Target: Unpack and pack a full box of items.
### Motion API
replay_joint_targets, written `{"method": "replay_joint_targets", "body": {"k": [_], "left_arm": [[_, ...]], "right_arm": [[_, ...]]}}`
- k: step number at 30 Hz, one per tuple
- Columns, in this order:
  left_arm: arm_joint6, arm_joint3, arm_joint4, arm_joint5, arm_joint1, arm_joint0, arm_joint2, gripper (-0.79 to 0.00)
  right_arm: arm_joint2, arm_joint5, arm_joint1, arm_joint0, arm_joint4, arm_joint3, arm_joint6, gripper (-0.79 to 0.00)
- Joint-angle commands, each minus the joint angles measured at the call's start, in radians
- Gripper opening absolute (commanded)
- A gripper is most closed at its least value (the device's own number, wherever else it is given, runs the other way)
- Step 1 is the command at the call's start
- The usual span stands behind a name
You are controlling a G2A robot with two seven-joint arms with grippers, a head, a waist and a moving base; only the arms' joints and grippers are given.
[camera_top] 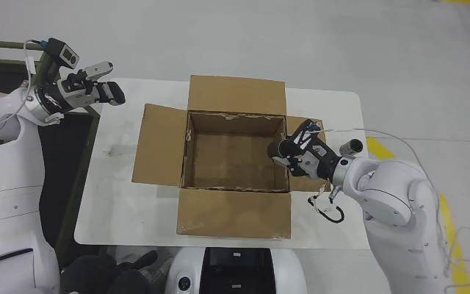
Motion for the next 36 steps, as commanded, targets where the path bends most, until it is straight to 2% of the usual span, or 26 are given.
{"method": "replay_joint_targets", "body": {"k": [1, 7, 16, 30, 36], "left_arm": [[0.0, 0.0, 0.0, 0.0, 0.0, 0.0, 0.0, 0.0], [0.0, 0.0, 0.0, 0.0, 0.0, 0.0, 0.0, 0.0], [0.0, 0.0, 0.0, 0.0, 0.0, 0.0, 0.0, 0.0], [0.0, 0.0, 0.0, 0.0, 0.0, 0.0, 0.0, 0.0], [0.0, 0.0, 0.0, 0.0, 0.0, 0.0, 0.0, 0.0]], "right_arm": [[0.002, 0.003, 0.002, -0.011, -0.006, 0.0, -0.021, -0.785], [0.066, -0.011, 0.018, -0.068, 0.002, -0.049, -0.024, -0.785], [0.263, -0.051, 0.046, -0.204, 0.069, -0.124, -0.028, -0.785], [0.528, -0.058, 0.075, -0.373, 0.131, -0.037, -0.103, -0.785], [0.572, -0.061, 0.083, -0.412, 0.129, 0.029, -0.13, -0.785]]}}
